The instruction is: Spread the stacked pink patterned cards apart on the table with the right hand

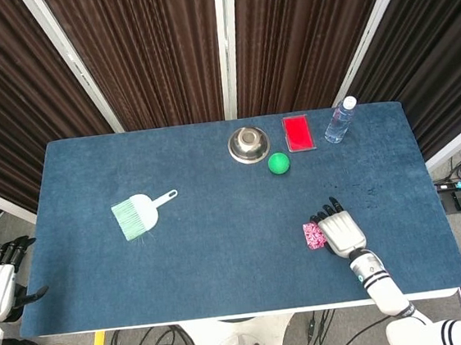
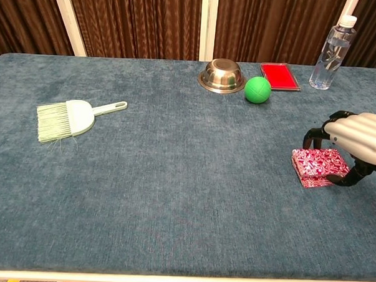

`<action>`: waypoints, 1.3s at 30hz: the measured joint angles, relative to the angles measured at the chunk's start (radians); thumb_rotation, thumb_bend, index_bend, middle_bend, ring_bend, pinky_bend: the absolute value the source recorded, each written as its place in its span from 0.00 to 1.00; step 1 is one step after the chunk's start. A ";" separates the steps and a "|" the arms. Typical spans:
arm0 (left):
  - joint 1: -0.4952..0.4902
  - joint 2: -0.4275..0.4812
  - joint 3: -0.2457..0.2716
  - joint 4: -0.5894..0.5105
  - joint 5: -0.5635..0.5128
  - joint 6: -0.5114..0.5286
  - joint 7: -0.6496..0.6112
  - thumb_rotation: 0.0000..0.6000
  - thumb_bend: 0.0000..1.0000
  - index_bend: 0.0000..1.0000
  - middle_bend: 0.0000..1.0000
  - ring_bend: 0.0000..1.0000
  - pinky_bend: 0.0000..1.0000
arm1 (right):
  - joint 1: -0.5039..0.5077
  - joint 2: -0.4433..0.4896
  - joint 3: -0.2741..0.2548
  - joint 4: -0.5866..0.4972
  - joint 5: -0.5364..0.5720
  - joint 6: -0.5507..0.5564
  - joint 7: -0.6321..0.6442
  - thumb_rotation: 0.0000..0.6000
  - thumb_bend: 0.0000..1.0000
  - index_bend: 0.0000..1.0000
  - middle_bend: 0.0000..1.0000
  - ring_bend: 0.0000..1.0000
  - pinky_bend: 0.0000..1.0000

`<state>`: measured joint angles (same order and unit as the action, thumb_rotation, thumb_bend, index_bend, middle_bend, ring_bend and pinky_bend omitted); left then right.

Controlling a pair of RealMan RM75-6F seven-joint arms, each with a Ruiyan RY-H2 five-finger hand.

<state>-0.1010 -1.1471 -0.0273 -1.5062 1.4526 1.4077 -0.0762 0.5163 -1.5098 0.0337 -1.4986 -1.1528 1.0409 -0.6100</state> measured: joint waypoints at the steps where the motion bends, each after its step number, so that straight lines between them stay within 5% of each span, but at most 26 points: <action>1: 0.000 0.000 0.000 0.000 0.000 0.000 0.000 1.00 0.00 0.16 0.13 0.11 0.24 | 0.001 0.002 0.003 -0.002 -0.002 0.002 0.003 1.00 0.26 0.38 0.39 0.16 0.06; 11: -0.002 0.004 -0.004 -0.006 -0.004 -0.003 0.004 1.00 0.00 0.16 0.13 0.11 0.24 | 0.049 0.009 0.061 -0.004 0.019 -0.005 -0.023 1.00 0.27 0.38 0.40 0.16 0.06; 22: -0.001 0.005 -0.006 0.000 -0.023 -0.015 0.000 1.00 0.00 0.16 0.13 0.11 0.24 | 0.158 -0.086 0.129 0.166 0.118 -0.122 -0.034 1.00 0.27 0.38 0.40 0.16 0.06; 30: 0.013 0.021 -0.001 0.017 -0.022 -0.004 -0.028 1.00 0.00 0.16 0.13 0.11 0.24 | 0.219 -0.185 0.137 0.306 0.146 -0.183 -0.009 1.00 0.26 0.38 0.39 0.16 0.06; 39: 0.014 0.021 0.001 0.031 -0.019 -0.011 -0.052 1.00 0.00 0.16 0.13 0.11 0.24 | 0.233 -0.189 0.120 0.322 0.155 -0.207 0.009 1.00 0.20 0.32 0.35 0.15 0.06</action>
<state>-0.0867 -1.1265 -0.0259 -1.4754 1.4332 1.3968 -0.1287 0.7492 -1.6991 0.1534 -1.1764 -0.9978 0.8341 -0.6012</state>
